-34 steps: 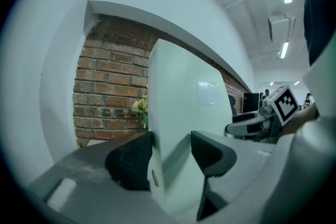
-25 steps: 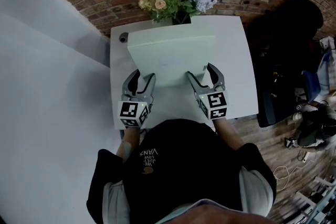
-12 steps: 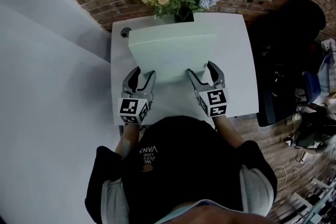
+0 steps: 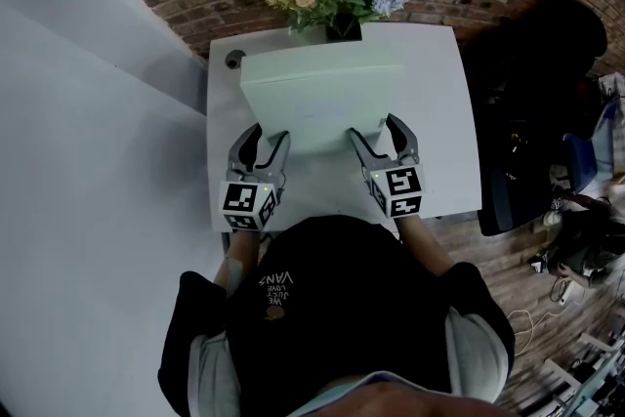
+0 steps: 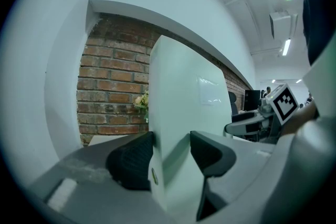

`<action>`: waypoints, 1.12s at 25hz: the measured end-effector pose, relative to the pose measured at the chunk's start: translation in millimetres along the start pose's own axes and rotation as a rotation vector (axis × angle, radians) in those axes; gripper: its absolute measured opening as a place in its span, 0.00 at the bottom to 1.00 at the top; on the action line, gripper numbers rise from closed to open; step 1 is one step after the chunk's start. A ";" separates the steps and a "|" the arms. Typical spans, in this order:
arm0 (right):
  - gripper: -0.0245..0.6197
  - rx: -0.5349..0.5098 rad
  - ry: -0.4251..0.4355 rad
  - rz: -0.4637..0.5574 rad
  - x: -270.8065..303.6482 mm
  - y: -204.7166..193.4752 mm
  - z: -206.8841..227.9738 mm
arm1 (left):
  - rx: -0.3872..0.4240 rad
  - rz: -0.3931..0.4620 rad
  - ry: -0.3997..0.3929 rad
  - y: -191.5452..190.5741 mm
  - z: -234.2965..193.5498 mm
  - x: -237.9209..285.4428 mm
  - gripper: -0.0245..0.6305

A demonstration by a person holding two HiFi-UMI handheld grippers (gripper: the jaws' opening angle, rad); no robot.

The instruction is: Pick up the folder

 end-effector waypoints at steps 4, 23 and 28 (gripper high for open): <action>0.50 0.001 -0.002 0.001 -0.2 -0.4 0.3 | -0.006 0.002 -0.002 -0.6 0.1 0.7 0.38; 0.50 0.018 -0.008 0.009 0.0 0.3 0.3 | -0.010 0.028 -0.001 1.8 -1.6 2.2 0.38; 0.50 0.024 -0.007 0.008 -0.7 0.0 1.2 | -0.012 0.027 -0.002 1.4 -0.6 2.5 0.38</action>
Point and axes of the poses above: the fingertips, and each gripper's own axes: x forward along the fingers, z to its right, y out of its top, the point moved 6 cm from there along -x, backward along the fingers, and after that the axes turned 10 degrees about z, right-handed, at the moved point
